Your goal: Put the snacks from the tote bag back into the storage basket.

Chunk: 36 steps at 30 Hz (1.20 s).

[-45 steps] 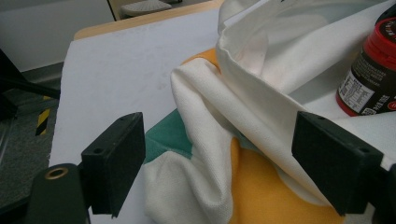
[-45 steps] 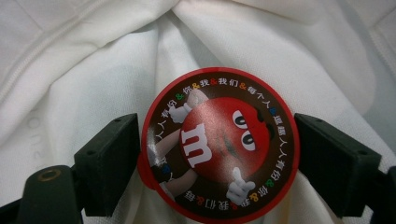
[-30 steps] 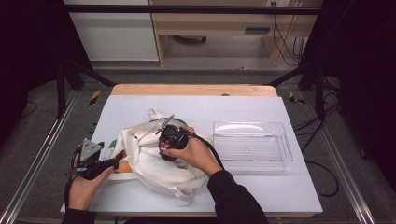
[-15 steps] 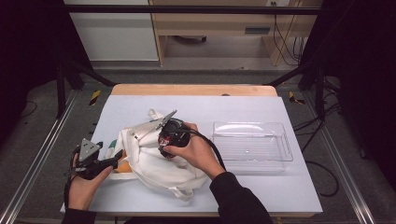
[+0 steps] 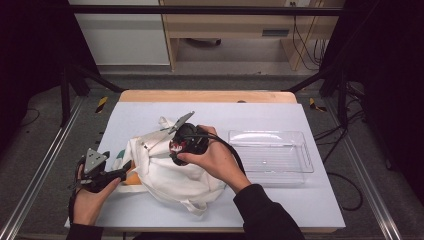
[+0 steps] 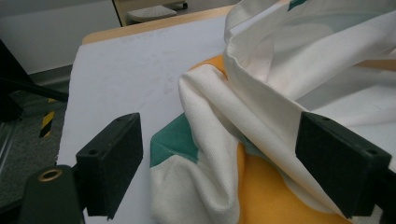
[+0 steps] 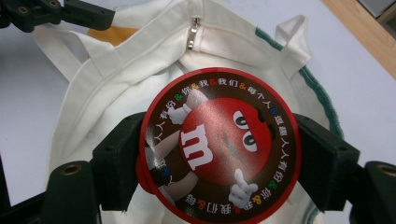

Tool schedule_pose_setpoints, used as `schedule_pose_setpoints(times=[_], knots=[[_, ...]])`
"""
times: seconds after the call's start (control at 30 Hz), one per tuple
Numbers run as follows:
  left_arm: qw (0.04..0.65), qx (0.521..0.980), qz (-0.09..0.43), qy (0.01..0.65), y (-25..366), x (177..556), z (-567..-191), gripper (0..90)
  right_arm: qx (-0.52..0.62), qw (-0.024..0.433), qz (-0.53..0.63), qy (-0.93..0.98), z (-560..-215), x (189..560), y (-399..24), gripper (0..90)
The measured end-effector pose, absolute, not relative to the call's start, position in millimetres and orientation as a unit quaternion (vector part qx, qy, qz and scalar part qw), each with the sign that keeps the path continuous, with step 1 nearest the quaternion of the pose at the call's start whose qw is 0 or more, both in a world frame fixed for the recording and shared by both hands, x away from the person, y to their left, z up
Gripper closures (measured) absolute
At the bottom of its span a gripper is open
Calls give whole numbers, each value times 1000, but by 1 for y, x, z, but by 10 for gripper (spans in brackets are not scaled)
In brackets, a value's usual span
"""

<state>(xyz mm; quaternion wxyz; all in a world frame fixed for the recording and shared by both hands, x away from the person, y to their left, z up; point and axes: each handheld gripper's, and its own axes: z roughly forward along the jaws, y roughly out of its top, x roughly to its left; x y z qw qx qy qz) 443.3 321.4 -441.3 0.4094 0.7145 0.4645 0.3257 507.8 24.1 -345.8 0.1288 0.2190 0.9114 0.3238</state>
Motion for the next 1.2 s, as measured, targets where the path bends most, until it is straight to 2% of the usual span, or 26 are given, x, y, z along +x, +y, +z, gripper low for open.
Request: schedule_pose_setpoints(times=[0.73, 1.2], knots=[[420, 707, 332, 463, 319, 442, -438, 120, 216, 128, 338, 907, -318, 504, -2, 256], [423, 707, 339, 455, 313, 441, -434, 106, 188, 106, 339, 916, -313, 512, -10, 256]])
